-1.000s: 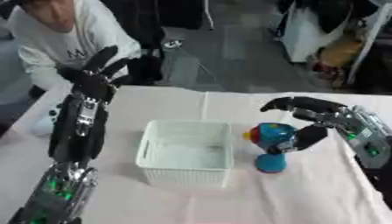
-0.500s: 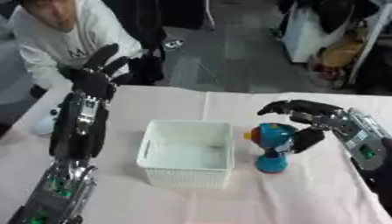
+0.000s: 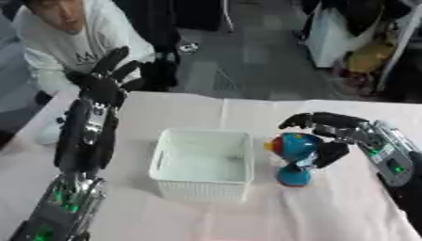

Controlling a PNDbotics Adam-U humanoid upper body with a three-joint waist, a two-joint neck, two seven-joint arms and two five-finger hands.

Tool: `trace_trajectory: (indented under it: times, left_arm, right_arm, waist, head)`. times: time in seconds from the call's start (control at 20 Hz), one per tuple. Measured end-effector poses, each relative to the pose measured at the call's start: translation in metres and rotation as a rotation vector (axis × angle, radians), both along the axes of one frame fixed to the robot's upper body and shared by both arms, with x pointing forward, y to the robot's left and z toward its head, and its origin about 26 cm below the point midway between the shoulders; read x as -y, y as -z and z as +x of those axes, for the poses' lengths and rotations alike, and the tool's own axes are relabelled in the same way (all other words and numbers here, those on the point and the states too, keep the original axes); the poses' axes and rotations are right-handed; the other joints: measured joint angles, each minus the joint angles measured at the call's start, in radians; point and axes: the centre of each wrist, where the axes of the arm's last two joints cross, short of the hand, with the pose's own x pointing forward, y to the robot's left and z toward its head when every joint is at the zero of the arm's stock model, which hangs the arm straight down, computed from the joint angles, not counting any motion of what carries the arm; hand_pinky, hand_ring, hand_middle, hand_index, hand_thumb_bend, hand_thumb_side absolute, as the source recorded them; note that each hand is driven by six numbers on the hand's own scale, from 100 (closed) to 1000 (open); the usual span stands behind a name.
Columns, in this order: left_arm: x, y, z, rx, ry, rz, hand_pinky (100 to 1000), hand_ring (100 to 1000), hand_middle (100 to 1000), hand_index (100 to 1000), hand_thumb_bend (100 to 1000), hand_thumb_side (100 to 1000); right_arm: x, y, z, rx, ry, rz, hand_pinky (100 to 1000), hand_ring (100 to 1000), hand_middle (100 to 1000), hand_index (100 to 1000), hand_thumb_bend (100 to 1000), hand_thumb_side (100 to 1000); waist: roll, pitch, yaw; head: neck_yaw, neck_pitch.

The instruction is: Pick up objects on the table and place them in the box.

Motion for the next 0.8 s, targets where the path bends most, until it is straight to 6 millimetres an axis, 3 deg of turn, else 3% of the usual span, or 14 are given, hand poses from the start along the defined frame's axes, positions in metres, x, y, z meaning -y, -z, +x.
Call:
trace_trajectory:
  times: [0.3,0.55,0.8]
  left_arm:
    - [0.0008,-0.0021,0.0008,0.007,0.003,0.0,854,929,953,961,322,824]
    - [0.0009,-0.0021,0.0008,0.008,0.004,0.001,854,928,953,961,324,824]
    - [0.0009,-0.0021,0.0008,0.008,0.004,0.001,854,928,953,961,324,823]
  right_arm:
    - [-0.0001,0.0032,0.0005,-0.008,0.005,-0.005,836,912,896,941,672,644]
    - [-0.0013,0.0062,0.0003,-0.01,0.012,-0.005,742,874,880,929,670,641]
    - [-0.0002,0.0093,0.0003,-0.007,0.026,-0.001,547,814,859,917,655,617]
  waist:
    - [0.0,0.0,0.002]
    - [0.0,0.0,0.002]
    - [0.0,0.0,0.002]
  head:
    - [0.002,0.0]
    - [0.005,0.0]
    - [0.005,-0.001]
